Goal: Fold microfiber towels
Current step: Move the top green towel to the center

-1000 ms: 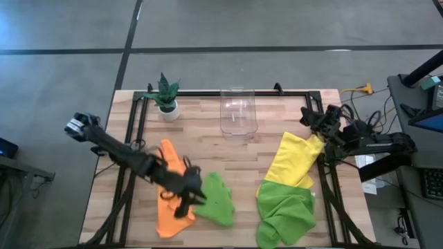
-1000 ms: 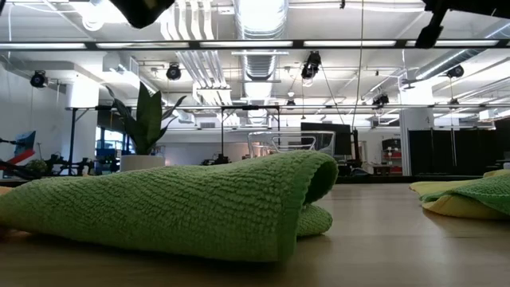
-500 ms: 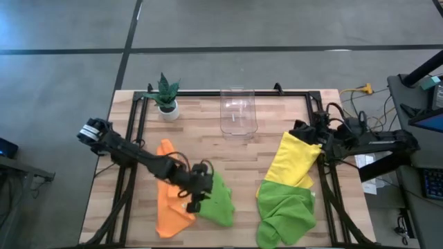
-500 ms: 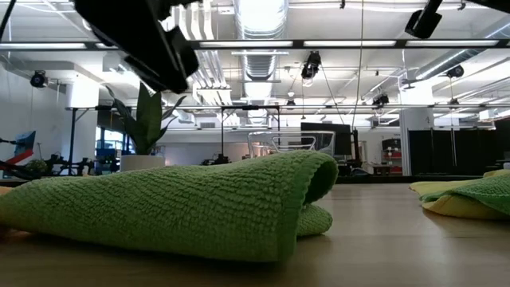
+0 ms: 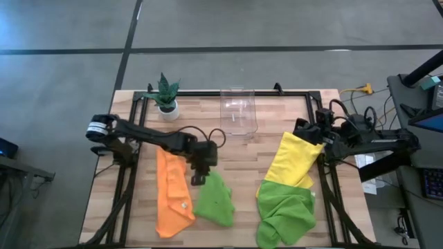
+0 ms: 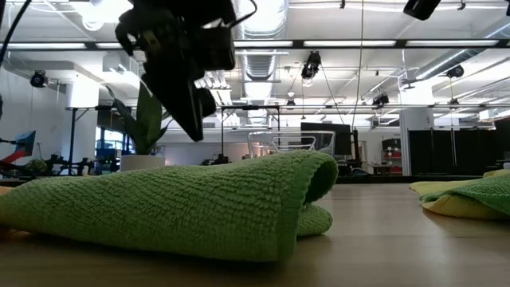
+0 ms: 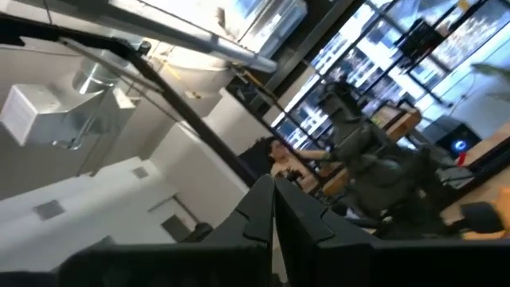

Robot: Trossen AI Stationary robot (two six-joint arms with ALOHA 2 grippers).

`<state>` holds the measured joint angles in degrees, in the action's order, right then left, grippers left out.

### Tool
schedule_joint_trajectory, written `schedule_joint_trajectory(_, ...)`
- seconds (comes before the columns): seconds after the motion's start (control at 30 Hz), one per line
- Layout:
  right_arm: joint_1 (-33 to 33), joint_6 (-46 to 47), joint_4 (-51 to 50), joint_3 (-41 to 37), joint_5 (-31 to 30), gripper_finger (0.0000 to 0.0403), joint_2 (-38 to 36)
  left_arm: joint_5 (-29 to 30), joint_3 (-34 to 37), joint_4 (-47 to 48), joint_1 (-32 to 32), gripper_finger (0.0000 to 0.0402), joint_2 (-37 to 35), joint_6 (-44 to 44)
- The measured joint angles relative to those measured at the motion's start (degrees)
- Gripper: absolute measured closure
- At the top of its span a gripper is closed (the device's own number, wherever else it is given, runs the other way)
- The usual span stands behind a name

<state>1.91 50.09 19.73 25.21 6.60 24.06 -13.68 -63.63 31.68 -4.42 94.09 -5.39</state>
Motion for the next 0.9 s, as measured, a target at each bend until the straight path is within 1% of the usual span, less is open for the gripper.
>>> schedule_joint_trajectory(0.2,0.5,0.3,0.0,0.0,0.6,0.0394,0.0,-0.8,-1.1,0.0,-0.1,0.0319,3.9,7.0)
schedule_joint_trajectory(0.47,0.5,0.5,0.0,0.6,1.1,0.0394,0.0,-0.7,-4.0,0.6,0.0,0.0319,10.6,7.4)
schedule_joint_trajectory(0.63,0.5,1.0,0.0,0.6,1.3,0.0394,0.0,-4.3,-5.5,0.9,0.0,0.0319,14.2,7.3)
schedule_joint_trajectory(0.73,0.5,2.0,0.0,0.6,1.3,0.0394,0.0,-5.3,-6.1,3.2,0.0,0.032,15.3,7.3)
schedule_joint_trajectory(0.83,0.6,2.4,0.0,0.6,1.4,0.0394,0.0,-5.3,-6.5,6.4,0.0,0.0343,15.3,7.6)
schedule_joint_trajectory(0.9,0.7,2.4,0.0,0.6,1.6,0.0394,0.0,-5.3,-6.7,7.4,0.0,0.0376,15.3,8.0)
